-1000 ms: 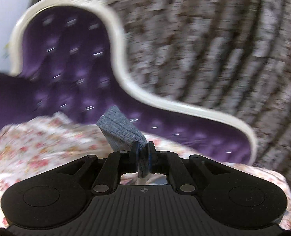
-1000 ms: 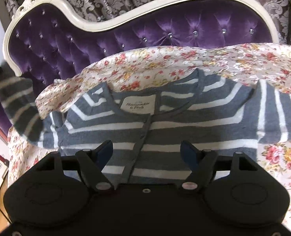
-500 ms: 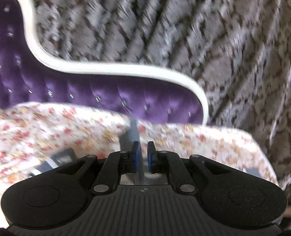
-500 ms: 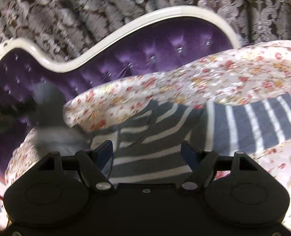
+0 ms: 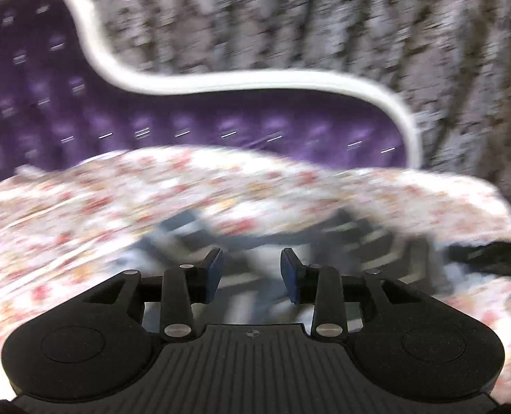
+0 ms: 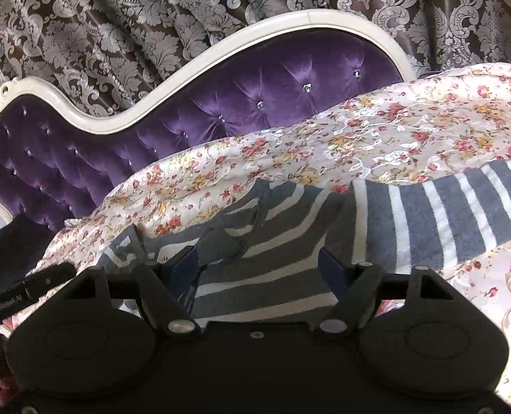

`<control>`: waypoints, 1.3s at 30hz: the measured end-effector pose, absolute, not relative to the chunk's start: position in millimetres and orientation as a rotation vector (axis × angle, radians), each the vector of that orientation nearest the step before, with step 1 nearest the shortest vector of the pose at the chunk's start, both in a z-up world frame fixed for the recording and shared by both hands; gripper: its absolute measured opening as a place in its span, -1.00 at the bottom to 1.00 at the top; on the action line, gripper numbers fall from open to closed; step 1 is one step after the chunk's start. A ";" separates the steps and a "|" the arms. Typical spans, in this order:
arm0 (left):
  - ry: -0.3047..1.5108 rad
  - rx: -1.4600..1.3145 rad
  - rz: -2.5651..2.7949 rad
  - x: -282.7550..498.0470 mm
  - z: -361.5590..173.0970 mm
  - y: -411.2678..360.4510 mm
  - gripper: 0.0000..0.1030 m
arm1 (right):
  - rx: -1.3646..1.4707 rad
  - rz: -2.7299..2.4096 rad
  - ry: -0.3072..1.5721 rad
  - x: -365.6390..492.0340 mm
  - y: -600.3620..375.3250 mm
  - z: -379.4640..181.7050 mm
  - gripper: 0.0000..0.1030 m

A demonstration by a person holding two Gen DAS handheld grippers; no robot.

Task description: Fold small clothes

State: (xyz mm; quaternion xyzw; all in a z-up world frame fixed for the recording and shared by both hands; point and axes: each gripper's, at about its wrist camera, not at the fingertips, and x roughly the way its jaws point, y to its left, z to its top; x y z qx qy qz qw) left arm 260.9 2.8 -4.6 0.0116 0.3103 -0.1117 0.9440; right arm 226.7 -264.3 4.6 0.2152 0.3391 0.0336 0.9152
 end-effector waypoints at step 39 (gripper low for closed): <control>0.823 -0.103 -0.204 262.5 -75.2 86.5 -0.24 | 0.599 0.109 0.877 321.7 -212.9 -47.4 -0.35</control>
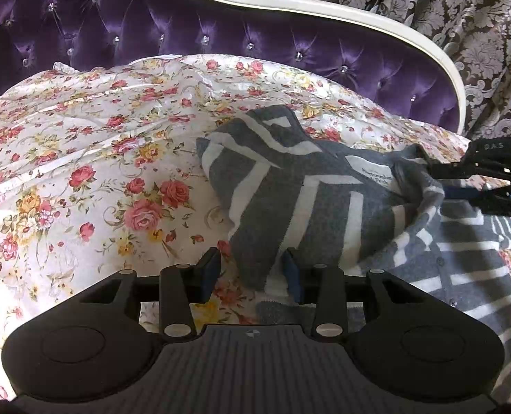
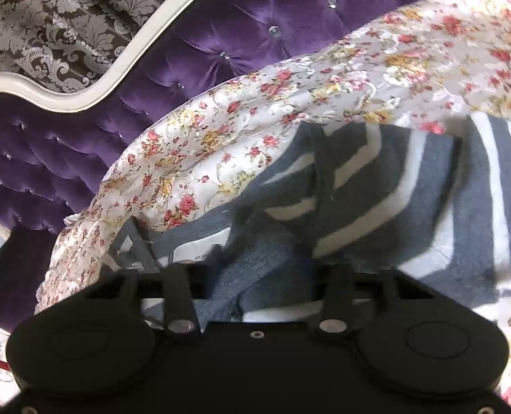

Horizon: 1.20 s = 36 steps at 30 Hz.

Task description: Fold small clothes

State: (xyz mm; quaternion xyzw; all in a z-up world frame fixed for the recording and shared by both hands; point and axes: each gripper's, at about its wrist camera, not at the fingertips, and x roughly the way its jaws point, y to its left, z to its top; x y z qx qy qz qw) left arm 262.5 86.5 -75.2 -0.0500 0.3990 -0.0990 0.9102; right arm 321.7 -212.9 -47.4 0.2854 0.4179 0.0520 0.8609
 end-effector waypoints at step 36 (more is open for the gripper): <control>0.825 -0.142 -0.192 262.2 -74.3 87.7 -0.22 | 0.620 0.132 0.816 314.9 -220.2 -48.0 -0.77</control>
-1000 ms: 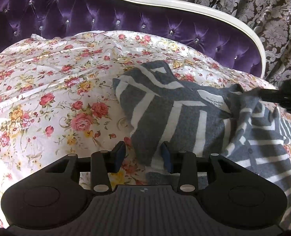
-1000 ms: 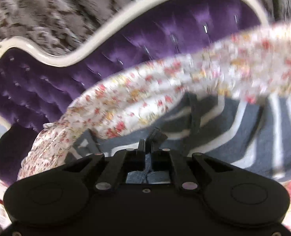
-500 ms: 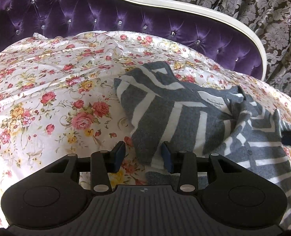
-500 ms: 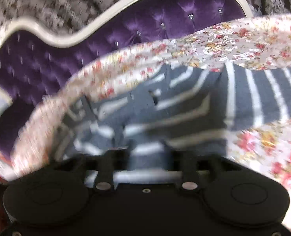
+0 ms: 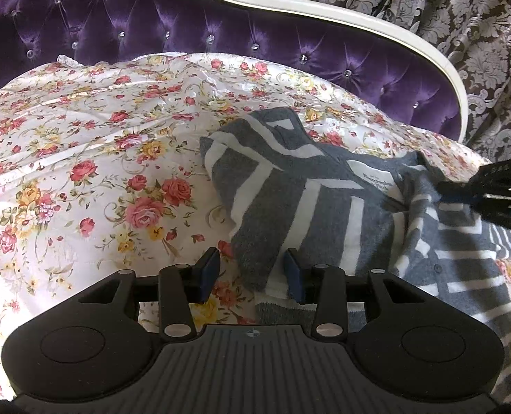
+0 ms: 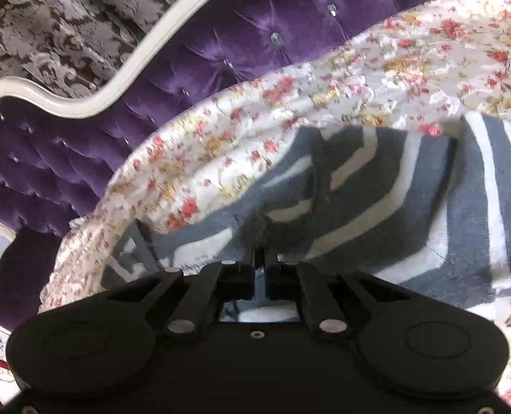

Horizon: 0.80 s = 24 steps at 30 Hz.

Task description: Fold small clothes

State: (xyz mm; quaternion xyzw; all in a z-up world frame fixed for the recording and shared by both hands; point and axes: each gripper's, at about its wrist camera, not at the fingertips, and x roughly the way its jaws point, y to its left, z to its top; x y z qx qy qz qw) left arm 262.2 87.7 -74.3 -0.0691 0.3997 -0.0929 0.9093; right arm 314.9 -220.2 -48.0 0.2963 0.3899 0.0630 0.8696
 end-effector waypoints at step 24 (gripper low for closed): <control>0.816 -0.172 -0.179 256.1 -72.4 89.8 -0.19 | 0.292 0.129 0.810 228.1 -251.8 -35.4 -0.02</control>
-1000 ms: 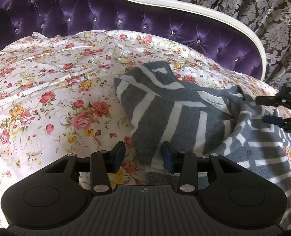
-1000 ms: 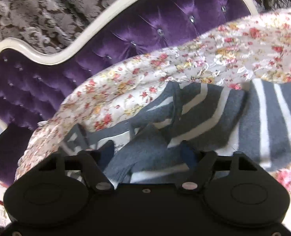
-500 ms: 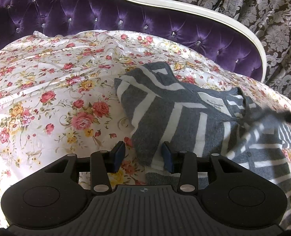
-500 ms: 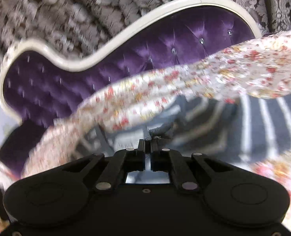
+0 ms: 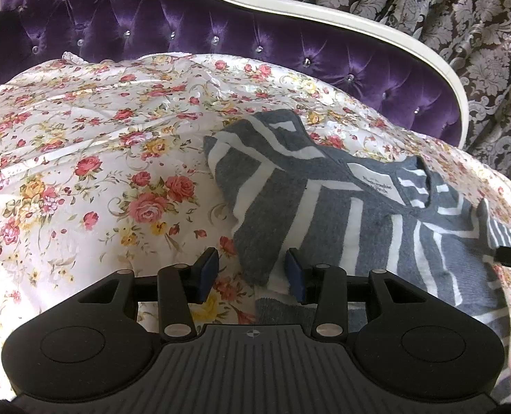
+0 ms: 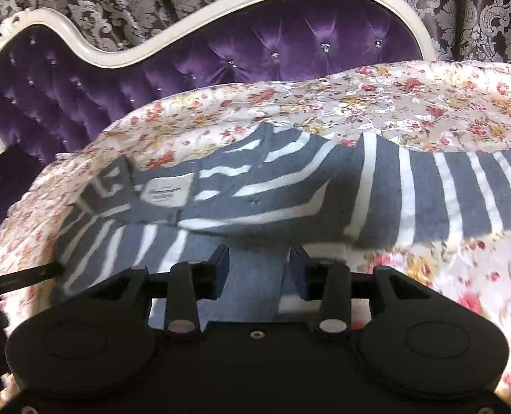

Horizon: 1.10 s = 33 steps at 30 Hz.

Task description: Fold small clothes

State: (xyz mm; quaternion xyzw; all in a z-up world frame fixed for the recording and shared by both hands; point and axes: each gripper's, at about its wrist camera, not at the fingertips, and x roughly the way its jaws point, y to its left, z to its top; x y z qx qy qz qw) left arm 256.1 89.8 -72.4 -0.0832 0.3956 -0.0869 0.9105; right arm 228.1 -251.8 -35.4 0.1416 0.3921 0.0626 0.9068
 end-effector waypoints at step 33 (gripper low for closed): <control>0.757 -0.102 -0.253 233.9 -66.1 58.5 0.46 | 0.284 -0.190 0.475 199.1 -407.1 1.1 0.99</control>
